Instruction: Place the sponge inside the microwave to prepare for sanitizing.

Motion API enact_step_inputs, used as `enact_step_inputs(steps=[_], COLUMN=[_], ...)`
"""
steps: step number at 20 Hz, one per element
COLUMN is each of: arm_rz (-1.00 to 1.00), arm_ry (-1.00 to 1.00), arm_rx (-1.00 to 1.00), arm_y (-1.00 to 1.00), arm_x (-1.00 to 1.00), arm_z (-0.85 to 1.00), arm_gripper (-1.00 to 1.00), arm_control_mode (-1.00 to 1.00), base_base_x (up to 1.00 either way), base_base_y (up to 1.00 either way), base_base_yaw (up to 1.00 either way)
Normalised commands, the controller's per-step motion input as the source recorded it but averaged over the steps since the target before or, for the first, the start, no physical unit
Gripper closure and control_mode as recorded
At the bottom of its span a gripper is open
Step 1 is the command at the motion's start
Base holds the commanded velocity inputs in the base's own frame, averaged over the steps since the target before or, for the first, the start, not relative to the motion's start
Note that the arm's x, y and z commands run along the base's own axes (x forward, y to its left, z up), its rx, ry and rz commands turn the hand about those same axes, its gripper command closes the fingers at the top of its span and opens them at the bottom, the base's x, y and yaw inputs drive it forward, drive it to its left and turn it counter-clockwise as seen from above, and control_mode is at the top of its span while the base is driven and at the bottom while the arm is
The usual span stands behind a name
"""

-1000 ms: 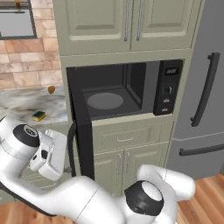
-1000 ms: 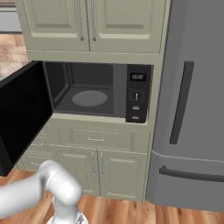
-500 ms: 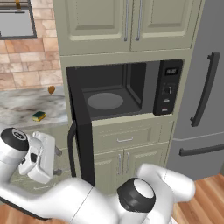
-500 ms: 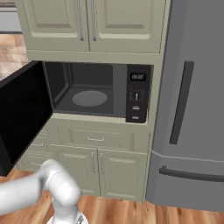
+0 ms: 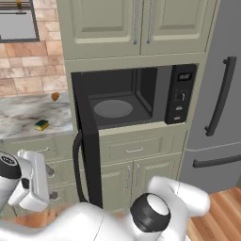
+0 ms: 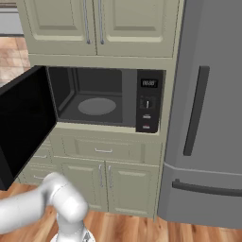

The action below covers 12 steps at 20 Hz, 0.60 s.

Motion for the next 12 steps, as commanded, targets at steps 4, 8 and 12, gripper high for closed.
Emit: enact_step_inputs(steps=[4,8,12], arm_rz=[0.31,0.35,0.40], arm_ry=[0.17,0.14,0.10], arm_rx=[0.00,0.00,0.02], arm_y=[-0.03,-0.34,-0.60], arm_x=[-0.98,-1.00,-1.00], arm_z=[0.30,0.32,0.12], arm_gripper=[-1.00,-1.00,-1.00], arm_control_mode=[-1.00,-1.00,-1.00], base_base_x=[0.00,0.00,0.00], base_base_y=[0.00,0.00,0.00], base_base_yaw=[0.00,0.00,0.00])
